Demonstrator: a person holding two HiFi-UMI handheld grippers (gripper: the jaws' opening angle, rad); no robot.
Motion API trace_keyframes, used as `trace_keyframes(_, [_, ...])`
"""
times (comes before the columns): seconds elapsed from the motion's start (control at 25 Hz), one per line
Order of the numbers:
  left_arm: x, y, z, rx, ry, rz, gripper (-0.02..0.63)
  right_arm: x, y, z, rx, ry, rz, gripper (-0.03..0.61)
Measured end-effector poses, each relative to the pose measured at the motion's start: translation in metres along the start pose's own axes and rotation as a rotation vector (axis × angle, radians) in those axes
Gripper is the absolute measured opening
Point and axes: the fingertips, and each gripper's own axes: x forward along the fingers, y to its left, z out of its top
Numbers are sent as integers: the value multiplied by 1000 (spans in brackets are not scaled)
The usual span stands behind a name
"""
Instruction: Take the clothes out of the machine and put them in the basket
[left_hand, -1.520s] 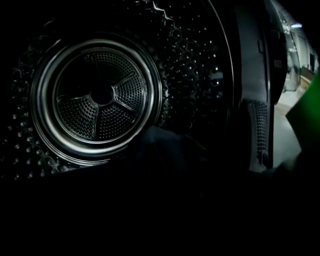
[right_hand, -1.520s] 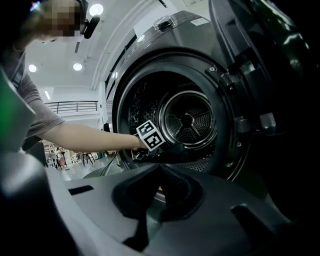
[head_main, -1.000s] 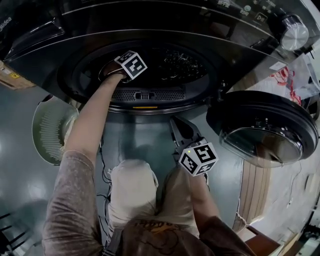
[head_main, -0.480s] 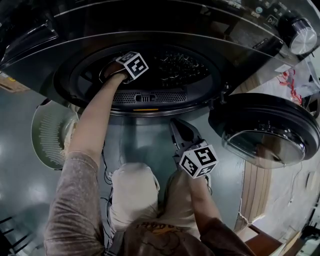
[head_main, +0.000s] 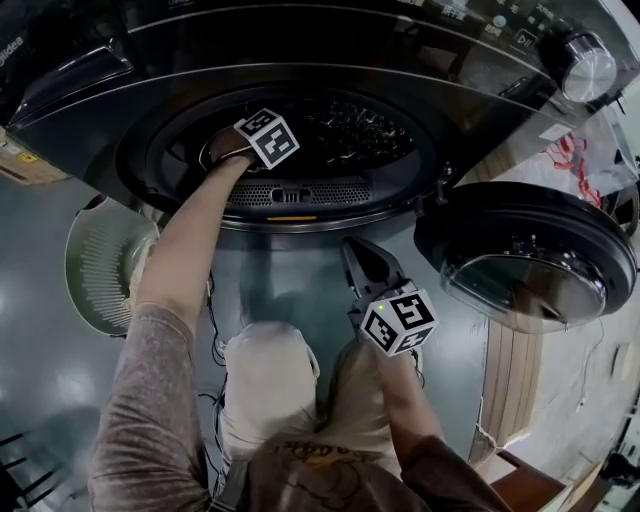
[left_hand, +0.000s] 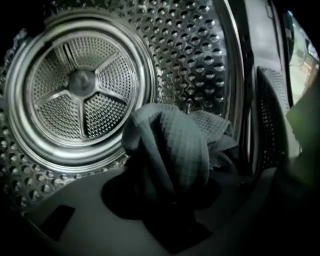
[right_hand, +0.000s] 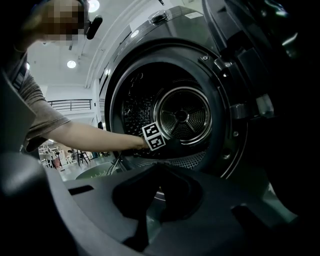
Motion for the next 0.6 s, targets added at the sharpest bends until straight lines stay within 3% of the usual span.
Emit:
trace_keyframes(0.16, [-24, 2, 7, -18, -78, 52, 192, -6, 2, 7, -9, -11, 2, -3])
trace_keyframes(0.4, [-83, 4, 30, -105, -294, 163, 190, -17, 9, 18, -14, -43, 8, -3])
trace_keyframes(0.6, [-141, -16, 53, -153, -431, 172, 192, -31, 12, 25, -31, -63, 19, -3])
